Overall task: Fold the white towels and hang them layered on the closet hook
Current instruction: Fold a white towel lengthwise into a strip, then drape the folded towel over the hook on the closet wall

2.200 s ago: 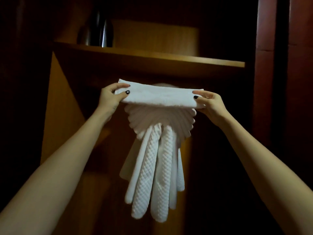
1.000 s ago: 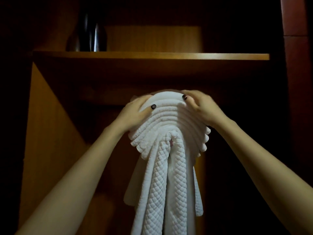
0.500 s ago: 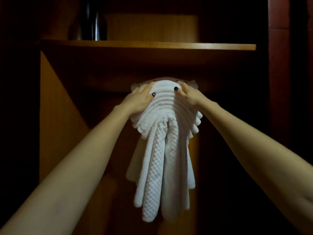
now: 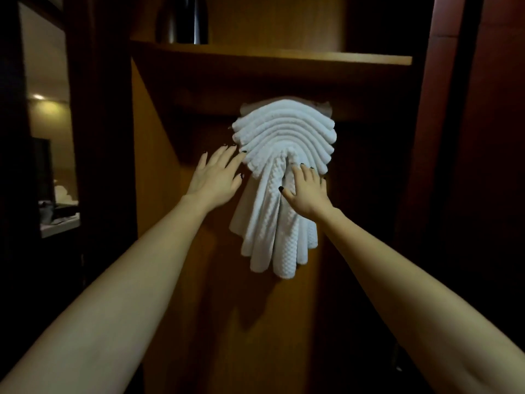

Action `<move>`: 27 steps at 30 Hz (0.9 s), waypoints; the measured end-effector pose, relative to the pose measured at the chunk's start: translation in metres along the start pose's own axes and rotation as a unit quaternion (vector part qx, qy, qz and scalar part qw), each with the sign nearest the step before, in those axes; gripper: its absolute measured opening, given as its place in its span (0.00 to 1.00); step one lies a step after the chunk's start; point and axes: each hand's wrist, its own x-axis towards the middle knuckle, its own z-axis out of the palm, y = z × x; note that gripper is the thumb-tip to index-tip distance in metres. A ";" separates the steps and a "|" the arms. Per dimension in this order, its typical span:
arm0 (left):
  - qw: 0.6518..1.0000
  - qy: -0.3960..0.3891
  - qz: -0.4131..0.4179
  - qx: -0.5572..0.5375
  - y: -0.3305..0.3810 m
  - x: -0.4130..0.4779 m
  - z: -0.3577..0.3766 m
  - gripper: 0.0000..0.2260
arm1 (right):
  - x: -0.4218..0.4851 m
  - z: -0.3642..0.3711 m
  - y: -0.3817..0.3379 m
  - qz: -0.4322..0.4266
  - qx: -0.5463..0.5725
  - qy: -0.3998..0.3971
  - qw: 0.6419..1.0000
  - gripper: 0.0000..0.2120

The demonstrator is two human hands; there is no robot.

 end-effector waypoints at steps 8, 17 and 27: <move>0.992 -0.091 -0.085 0.000 -0.009 -0.142 -0.008 0.25 | -0.104 0.053 -0.071 -0.007 0.030 -0.150 0.988 0.29; 0.949 -0.280 -0.141 0.027 -0.105 -0.377 0.025 0.25 | -0.235 0.169 -0.196 -0.046 0.055 -0.338 0.938 0.31; 0.860 -0.434 -0.265 0.052 -0.255 -0.632 -0.011 0.26 | -0.382 0.300 -0.431 -0.130 0.080 -0.508 0.848 0.31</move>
